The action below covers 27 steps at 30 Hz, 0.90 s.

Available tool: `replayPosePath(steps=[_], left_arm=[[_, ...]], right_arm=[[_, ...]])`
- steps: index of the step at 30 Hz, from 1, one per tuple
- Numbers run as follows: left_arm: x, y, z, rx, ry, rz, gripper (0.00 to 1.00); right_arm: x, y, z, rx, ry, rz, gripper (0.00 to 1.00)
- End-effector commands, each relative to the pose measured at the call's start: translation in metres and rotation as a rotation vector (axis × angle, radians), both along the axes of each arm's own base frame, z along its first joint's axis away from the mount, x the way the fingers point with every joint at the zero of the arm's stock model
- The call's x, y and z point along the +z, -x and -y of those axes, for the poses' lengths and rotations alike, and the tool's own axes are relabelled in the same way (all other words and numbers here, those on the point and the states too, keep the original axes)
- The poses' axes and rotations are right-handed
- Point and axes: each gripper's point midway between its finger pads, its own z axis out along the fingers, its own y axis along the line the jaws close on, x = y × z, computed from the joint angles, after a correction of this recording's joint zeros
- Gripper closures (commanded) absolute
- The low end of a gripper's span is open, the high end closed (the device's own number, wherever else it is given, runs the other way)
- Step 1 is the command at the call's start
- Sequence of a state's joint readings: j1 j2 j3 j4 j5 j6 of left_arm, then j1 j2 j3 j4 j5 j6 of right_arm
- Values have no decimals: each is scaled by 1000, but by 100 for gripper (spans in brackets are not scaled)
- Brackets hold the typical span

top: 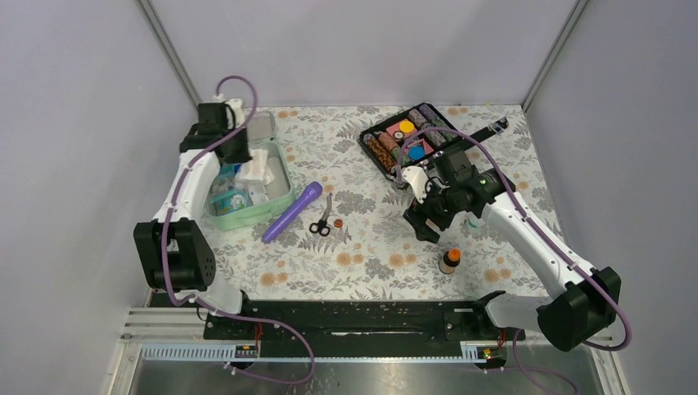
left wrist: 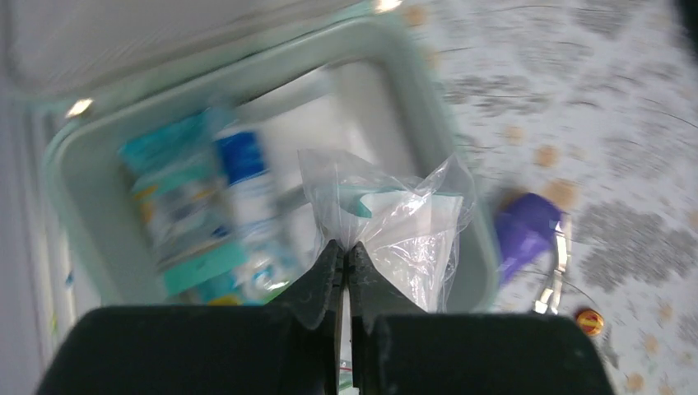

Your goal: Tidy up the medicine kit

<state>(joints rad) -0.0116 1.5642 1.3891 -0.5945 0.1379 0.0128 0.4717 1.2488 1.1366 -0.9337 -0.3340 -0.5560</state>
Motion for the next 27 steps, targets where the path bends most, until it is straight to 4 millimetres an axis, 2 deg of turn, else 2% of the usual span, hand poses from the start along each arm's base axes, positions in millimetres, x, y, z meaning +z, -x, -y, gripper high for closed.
replayPosePath(steps=[1, 4, 7, 14, 18, 25, 27], left_arm=[[-18, 21, -60, 277, 10, -94, 100], [-31, 24, -86, 360, 3, -127, 100], [-42, 24, -97, 355, -21, -159, 100], [-75, 38, -131, 484, -59, -267, 100], [-78, 43, -136, 486, -81, -283, 100], [-94, 66, -139, 499, -119, -346, 100], [-94, 67, -141, 506, -126, -353, 97]], right_arm=[[16, -13, -6, 5, -27, 56, 17], [16, -12, -5, 4, -26, 55, 17], [12, -10, -4, 3, -26, 46, 17], [9, -12, -2, 6, -13, 64, 17], [7, -11, -1, 5, -10, 58, 16], [4, -9, -2, 11, -13, 46, 16], [4, -9, -2, 14, -14, 45, 16]])
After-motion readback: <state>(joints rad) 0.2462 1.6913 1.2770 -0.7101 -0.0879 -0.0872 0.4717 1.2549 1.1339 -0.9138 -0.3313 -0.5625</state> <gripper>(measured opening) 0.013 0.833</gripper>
